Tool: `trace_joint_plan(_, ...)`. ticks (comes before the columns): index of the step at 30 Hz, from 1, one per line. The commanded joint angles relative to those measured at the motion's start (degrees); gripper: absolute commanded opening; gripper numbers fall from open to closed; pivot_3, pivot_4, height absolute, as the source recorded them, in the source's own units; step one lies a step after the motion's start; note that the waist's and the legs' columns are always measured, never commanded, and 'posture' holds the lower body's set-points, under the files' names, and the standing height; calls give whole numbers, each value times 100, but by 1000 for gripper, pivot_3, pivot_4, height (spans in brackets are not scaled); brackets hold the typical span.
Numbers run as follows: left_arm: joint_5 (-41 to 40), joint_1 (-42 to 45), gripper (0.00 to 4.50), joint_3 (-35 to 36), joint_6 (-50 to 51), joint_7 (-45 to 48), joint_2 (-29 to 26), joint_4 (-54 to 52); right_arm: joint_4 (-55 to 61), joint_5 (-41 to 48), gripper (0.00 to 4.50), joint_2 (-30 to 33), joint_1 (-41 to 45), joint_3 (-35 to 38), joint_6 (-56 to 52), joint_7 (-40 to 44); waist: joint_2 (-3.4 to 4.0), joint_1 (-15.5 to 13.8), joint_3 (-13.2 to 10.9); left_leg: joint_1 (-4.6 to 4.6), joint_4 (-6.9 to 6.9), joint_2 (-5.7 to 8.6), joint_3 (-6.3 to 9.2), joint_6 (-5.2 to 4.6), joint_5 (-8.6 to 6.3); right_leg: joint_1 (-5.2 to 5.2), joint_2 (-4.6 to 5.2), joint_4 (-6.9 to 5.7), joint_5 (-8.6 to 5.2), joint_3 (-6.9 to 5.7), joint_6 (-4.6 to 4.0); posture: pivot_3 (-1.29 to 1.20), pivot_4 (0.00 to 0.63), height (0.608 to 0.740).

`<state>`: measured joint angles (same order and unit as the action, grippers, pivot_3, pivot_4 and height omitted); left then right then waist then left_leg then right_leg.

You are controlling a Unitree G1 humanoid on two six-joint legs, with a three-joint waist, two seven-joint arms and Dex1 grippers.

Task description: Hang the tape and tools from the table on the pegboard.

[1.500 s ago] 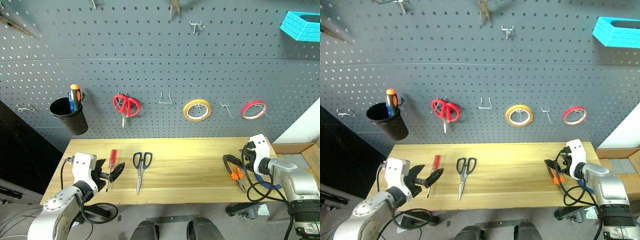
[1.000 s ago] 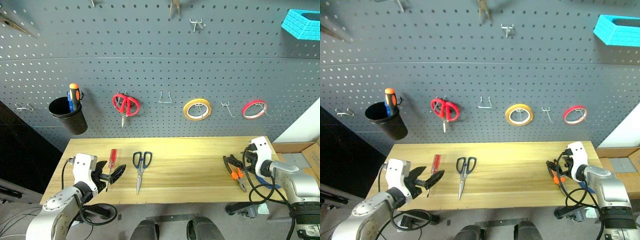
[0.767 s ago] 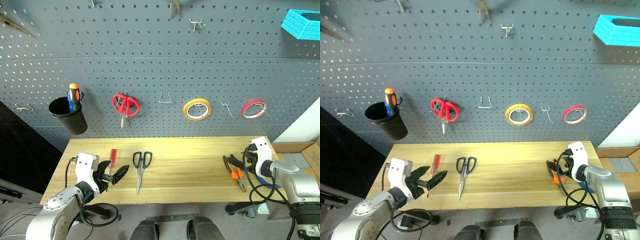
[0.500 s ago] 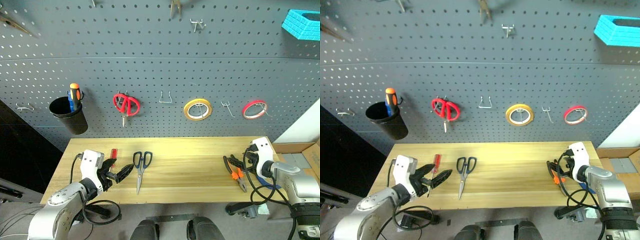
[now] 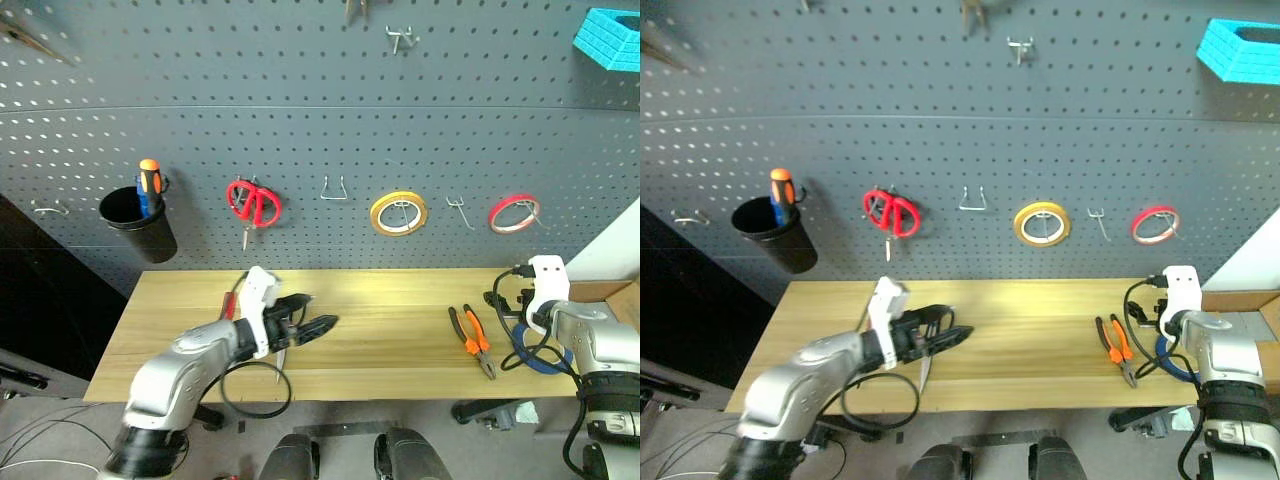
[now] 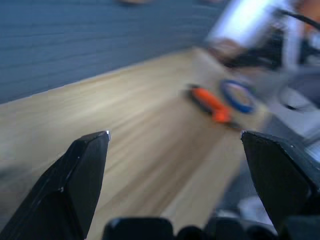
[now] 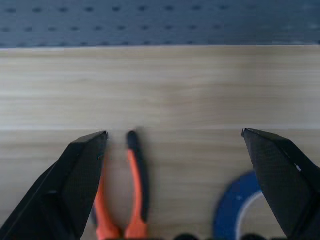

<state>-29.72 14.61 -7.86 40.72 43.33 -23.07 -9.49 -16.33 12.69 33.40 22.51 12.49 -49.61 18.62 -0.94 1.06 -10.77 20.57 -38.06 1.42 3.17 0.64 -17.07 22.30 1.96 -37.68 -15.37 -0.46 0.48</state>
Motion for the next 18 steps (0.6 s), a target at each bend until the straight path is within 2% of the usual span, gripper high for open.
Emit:
trace_joint_plan(1,333,487,4500,-731,-259,246,413,387,35,36,4475,93,112,172,-477,-110,-3,73,-68,13,0,0,2,-3,-1,4,1,3,1,0,-1,-136,268,740)
trace_joint_plan(6,532,360,4500,-1253,-413,462,534,333,435,344,4475,391,-226,495,-1275,185,19,240,-316,36,9,-8,-11,-39,-22,30,6,4,-7,2,-7,-157,320,740)
trace_joint_plan(9,646,170,4500,-1498,-429,492,469,52,722,498,4475,659,-616,561,-1500,478,21,255,-423,93,8,-11,-16,-53,-30,95,7,-7,-14,3,-10,-161,349,740)
trace_joint_plan(14,499,-195,4500,-1459,-193,350,394,-532,1113,806,4475,801,-1104,646,-1612,921,19,263,-644,114,-19,-10,-14,-55,-31,107,14,-17,-11,1,-7,-159,380,740)
trace_joint_plan(18,463,-471,4500,-1415,-29,259,278,-855,1136,763,4475,862,-1283,297,-1275,1271,23,286,-771,119,-53,-10,-15,-55,-31,107,14,-29,-4,2,4,-145,393,740)
